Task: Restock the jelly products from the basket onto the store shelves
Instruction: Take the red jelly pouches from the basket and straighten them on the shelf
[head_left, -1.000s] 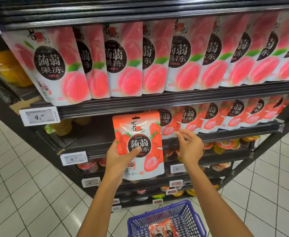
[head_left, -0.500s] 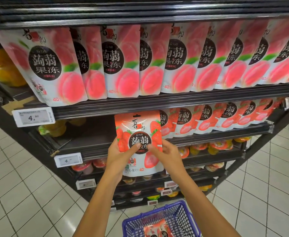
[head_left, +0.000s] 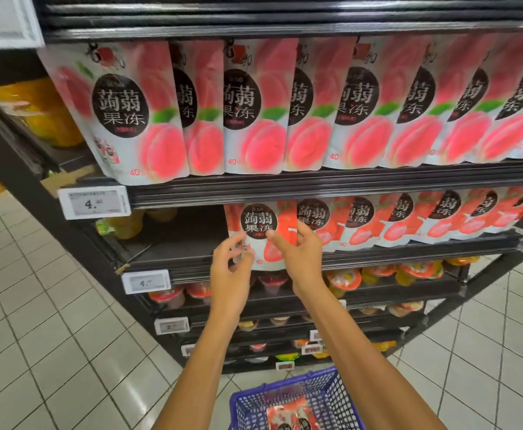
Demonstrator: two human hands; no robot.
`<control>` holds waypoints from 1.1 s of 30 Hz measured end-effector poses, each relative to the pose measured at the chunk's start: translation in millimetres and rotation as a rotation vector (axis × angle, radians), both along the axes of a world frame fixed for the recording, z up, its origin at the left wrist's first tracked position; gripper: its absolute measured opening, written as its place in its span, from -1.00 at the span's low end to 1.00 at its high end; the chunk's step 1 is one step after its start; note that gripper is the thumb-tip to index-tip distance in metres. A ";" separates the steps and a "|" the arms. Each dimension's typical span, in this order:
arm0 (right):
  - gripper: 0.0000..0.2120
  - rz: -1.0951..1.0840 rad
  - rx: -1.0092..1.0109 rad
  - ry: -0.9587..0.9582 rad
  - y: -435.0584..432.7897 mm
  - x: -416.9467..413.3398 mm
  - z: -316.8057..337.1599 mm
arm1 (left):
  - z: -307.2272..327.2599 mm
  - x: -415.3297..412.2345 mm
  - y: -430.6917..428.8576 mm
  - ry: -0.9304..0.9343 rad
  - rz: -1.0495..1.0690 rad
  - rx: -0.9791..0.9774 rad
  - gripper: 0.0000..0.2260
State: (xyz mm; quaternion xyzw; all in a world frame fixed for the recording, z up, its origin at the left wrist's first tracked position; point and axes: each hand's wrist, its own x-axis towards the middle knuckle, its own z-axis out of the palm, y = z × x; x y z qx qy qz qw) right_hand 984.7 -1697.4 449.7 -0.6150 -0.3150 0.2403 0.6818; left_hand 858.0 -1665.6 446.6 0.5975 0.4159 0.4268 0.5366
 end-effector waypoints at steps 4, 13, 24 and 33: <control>-0.81 -0.029 0.048 -0.061 15.3 -5.0 -1.7 | -0.8 7.7 -0.6 -0.019 -0.043 0.009 -0.64; -0.70 -0.078 -0.201 -0.455 -7.2 3.5 -26.5 | -15.5 7.7 1.9 -0.052 -0.082 -0.003 -0.48; -0.87 -0.298 -0.469 -0.555 -2.5 1.6 -36.8 | -13.4 8.3 5.9 -0.039 -0.029 -0.022 -0.47; -0.86 -0.409 -0.440 -0.430 -10.4 4.4 -48.1 | -14.6 16.2 -4.8 -0.011 -0.088 0.013 -0.45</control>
